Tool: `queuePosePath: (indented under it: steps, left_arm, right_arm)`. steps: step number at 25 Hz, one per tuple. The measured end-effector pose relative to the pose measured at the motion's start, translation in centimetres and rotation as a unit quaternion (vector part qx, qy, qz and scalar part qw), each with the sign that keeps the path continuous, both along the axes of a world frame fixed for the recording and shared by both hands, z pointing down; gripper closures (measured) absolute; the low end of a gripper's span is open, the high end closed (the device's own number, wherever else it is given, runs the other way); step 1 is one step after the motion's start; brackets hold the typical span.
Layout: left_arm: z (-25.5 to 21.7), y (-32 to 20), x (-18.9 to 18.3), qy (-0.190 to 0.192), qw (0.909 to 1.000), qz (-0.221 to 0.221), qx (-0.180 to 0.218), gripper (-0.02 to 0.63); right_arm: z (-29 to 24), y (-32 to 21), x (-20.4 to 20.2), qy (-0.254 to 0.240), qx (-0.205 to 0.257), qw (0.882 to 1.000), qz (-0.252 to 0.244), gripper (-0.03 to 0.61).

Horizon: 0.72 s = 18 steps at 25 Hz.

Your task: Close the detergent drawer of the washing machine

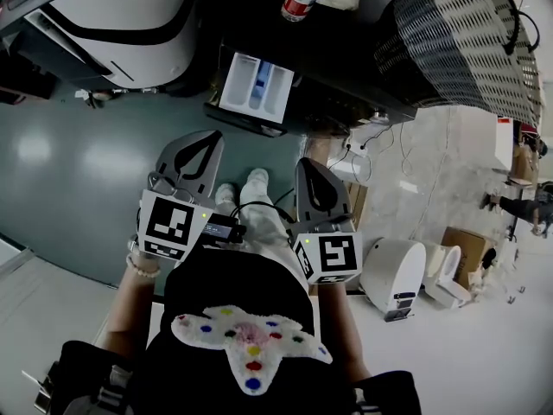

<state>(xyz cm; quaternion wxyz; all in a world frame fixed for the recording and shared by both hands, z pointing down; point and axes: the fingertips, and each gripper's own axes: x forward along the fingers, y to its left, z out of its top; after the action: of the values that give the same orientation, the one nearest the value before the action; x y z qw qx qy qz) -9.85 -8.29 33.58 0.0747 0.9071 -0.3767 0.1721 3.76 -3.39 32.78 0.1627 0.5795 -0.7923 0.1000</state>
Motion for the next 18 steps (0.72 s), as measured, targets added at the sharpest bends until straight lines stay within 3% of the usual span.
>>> queuePosePath:
  steps: [15, 17, 18]
  left_arm:
    - [-0.2, -1.1, 0.2, 0.009, 0.9998, -0.016, 0.007, 0.599]
    - [-0.2, -1.1, 0.4, 0.015, 0.9998, -0.014, 0.002, 0.549]
    - [-0.1, -1.0, 0.5, 0.019, 0.9997, -0.013, -0.001, 0.479]
  right_arm:
    - [0.5, -1.3, 0.3, -0.016, 0.008, 1.0, 0.0, 0.575]
    - [0.6, -1.4, 0.2, -0.019, 0.01, 1.0, -0.002, 0.574]
    - [0.6, -1.5, 0.0, -0.022, 0.009, 1.0, -0.006, 0.508]
